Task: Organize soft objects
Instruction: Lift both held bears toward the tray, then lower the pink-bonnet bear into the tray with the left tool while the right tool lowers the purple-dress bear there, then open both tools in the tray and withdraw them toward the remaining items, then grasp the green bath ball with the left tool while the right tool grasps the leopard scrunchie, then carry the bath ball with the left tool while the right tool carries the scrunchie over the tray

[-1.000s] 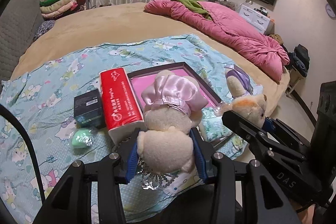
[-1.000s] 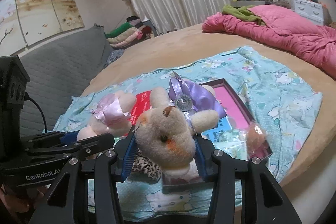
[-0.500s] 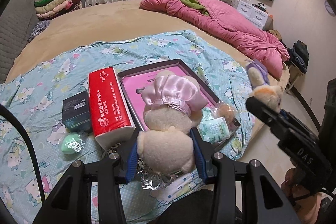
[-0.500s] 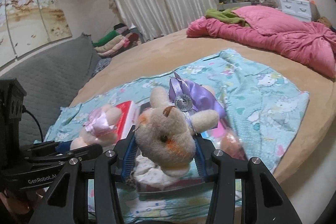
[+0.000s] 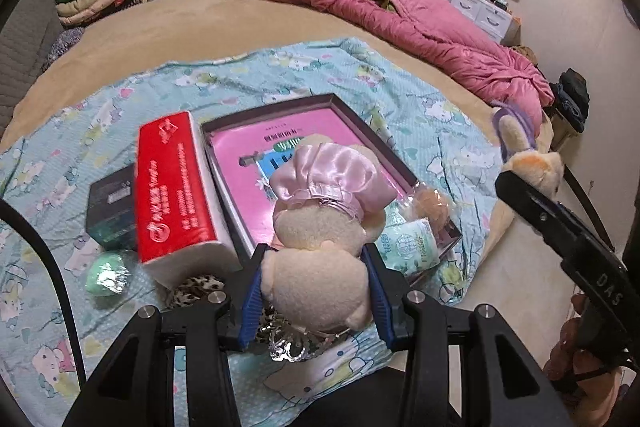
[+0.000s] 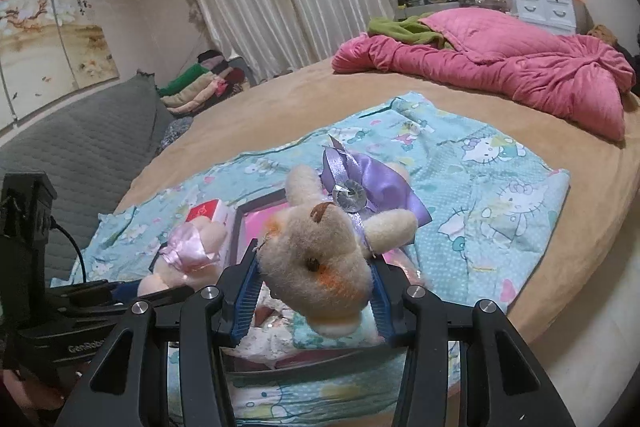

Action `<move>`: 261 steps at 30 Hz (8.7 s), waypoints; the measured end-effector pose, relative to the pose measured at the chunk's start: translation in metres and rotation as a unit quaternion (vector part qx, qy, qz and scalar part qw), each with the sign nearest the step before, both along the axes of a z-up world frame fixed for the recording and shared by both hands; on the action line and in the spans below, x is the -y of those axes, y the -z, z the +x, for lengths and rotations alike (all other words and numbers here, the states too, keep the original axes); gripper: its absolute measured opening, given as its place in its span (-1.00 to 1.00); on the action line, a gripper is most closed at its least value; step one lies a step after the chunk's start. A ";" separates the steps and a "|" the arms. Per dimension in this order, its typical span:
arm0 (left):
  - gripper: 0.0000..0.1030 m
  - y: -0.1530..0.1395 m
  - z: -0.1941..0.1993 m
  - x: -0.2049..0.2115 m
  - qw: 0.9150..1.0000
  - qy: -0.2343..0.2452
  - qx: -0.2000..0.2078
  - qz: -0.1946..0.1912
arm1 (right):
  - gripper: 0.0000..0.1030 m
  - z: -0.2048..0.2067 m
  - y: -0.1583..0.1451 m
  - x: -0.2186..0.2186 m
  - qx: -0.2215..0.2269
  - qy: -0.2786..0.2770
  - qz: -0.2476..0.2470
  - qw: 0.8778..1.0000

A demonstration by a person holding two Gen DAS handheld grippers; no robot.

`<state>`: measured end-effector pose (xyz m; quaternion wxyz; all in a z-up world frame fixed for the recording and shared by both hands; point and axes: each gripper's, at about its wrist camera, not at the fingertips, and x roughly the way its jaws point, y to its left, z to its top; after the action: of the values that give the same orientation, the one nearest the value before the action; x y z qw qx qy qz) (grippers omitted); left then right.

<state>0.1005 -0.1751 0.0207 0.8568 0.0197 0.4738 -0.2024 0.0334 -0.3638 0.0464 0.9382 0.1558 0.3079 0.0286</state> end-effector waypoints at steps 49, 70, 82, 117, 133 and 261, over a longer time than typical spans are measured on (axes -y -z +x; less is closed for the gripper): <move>-0.10 0.072 0.034 0.035 0.998 0.027 -0.045 0.039 | -0.04 0.078 0.054 -0.011 -0.085 -0.046 -0.018 0.995; -0.09 0.076 0.038 0.033 0.998 0.023 -0.047 0.033 | -0.03 0.098 0.096 -0.016 -0.139 -0.058 0.015 0.989; -0.05 0.077 0.040 0.032 0.998 0.020 -0.052 0.026 | 0.04 0.099 0.105 -0.015 -0.144 -0.047 0.021 0.988; 0.44 0.042 0.029 0.026 0.999 0.018 -0.021 0.029 | 0.51 0.052 0.043 0.012 -0.062 0.011 0.011 0.998; 0.68 -0.003 0.002 -0.009 0.999 -0.001 0.026 0.032 | 0.57 0.029 0.009 -0.016 -0.033 -0.005 -0.016 0.999; -0.12 -0.014 0.006 0.026 0.999 0.036 0.026 -0.028 | -0.74 0.024 -0.009 0.008 -0.013 -0.029 0.021 0.999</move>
<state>0.1062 -0.2012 0.0351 0.8611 0.0182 0.4447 -0.2458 0.0571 -0.3721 0.0557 0.9292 0.1672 0.3240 0.0604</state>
